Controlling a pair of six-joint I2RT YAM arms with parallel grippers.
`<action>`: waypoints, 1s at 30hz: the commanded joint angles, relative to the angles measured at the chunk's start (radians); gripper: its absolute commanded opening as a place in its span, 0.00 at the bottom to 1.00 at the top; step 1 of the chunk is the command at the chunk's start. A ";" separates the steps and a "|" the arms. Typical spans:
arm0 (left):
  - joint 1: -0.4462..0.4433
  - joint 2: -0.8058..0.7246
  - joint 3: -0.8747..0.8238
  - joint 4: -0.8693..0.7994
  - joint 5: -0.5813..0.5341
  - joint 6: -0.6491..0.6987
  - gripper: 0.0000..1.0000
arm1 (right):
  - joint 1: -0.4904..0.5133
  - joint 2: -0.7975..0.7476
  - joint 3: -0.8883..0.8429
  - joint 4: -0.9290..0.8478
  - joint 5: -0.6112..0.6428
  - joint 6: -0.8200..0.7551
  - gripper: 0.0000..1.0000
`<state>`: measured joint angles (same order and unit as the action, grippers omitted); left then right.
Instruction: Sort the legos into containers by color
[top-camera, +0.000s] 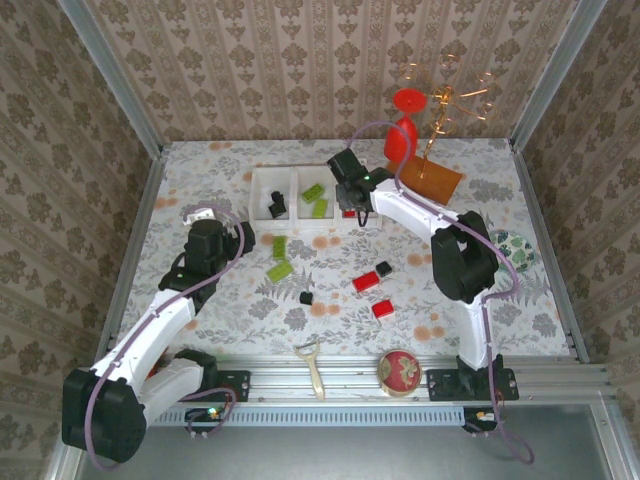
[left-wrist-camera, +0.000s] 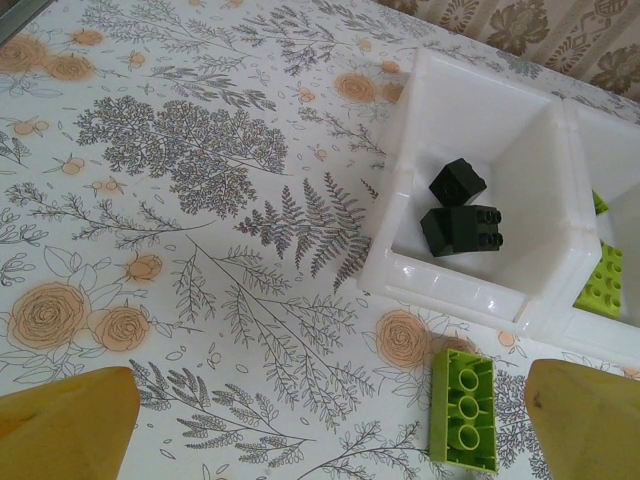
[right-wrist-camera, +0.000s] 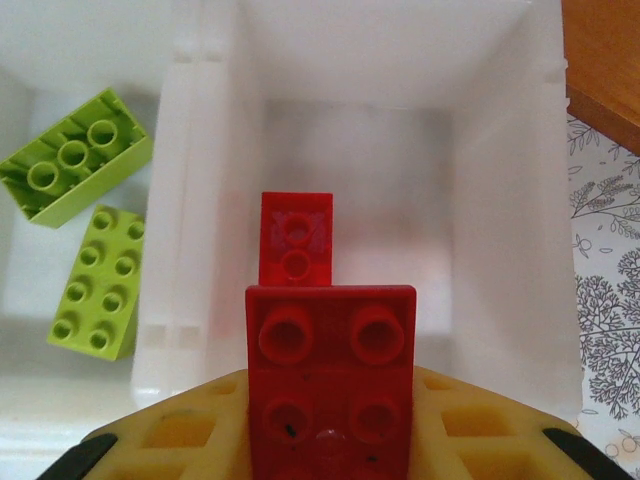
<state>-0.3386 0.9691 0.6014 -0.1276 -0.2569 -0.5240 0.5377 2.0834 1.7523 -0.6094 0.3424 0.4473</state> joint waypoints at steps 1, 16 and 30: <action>0.012 -0.013 -0.018 -0.018 0.017 -0.011 1.00 | -0.010 0.030 0.031 -0.037 0.027 -0.005 0.35; 0.016 0.015 -0.008 -0.017 0.043 -0.013 1.00 | -0.019 0.045 0.033 -0.039 0.026 -0.010 0.50; 0.018 0.024 -0.005 -0.027 0.049 -0.013 1.00 | 0.003 -0.097 -0.094 0.004 0.002 -0.004 0.55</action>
<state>-0.3256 0.9829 0.5999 -0.1349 -0.2199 -0.5240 0.5266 2.0747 1.6943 -0.6098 0.3408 0.4454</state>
